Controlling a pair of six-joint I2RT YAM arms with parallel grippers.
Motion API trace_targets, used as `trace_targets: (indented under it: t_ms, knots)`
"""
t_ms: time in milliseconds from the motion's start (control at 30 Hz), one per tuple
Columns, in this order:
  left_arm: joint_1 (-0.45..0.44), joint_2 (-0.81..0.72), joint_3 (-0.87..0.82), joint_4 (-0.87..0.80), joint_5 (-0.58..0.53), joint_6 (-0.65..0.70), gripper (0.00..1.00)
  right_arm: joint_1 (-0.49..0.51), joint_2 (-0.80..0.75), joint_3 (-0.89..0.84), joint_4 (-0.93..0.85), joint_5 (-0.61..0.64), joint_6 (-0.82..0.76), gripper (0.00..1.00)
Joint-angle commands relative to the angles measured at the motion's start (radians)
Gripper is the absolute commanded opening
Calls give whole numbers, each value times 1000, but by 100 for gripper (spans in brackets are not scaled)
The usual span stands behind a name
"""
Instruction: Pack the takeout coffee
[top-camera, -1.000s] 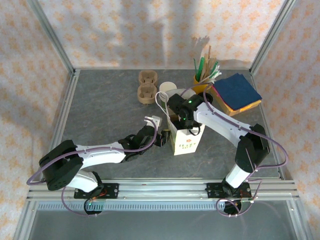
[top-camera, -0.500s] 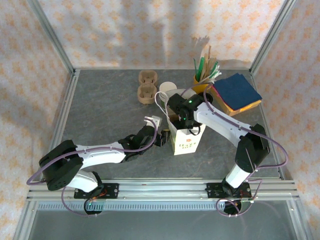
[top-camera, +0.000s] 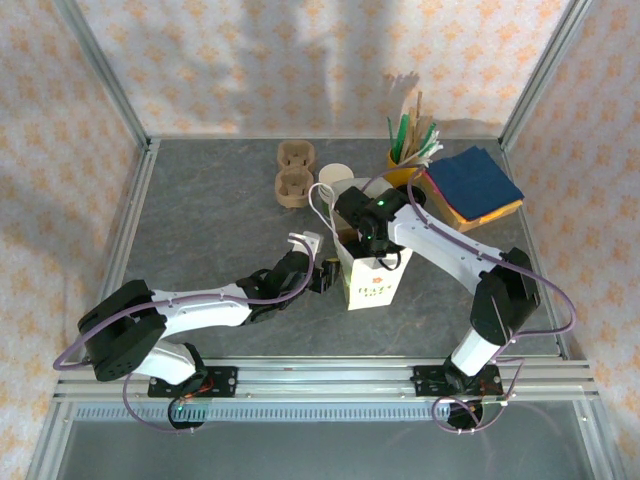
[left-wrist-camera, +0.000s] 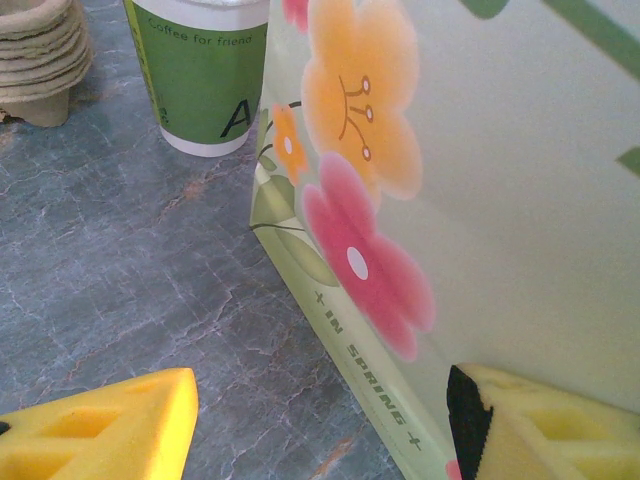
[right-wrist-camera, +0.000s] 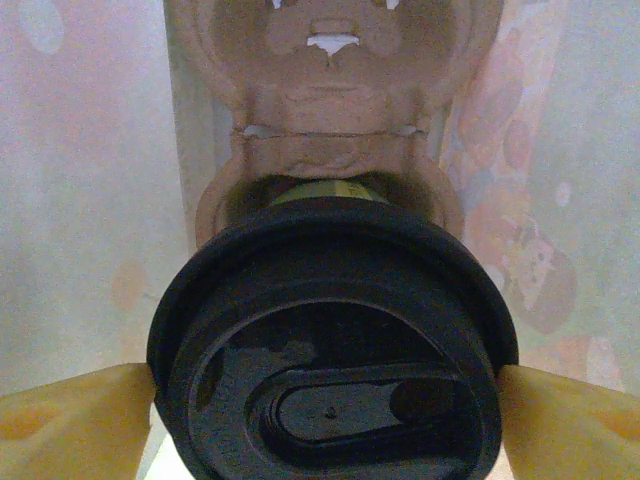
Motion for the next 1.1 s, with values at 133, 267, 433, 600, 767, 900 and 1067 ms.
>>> trace_targets:
  t_ms: [133, 267, 433, 600, 767, 900, 1067]
  knots:
    - [-9, -8, 10, -15, -21, 5, 69, -1, -24, 27, -33, 30, -7, 89]
    - [-8, -5, 15, -18, -20, 8, 69, 0, -23, 30, -36, 31, -9, 89]
    - [-8, -5, 17, -18, -21, 9, 69, -1, -22, 33, -39, 32, -8, 90]
    - [-9, -5, 21, -21, -23, 12, 69, -1, -25, 36, -41, 34, -9, 91]
    - [-8, -5, 23, -19, -23, 12, 69, -1, -28, 36, -41, 37, -7, 91]
    - [-8, -8, 18, -21, -24, 12, 69, -1, -29, 42, -45, 36, -6, 91]
    - [-9, -10, 15, -21, -25, 9, 69, -1, -37, 47, -52, 36, 1, 92]
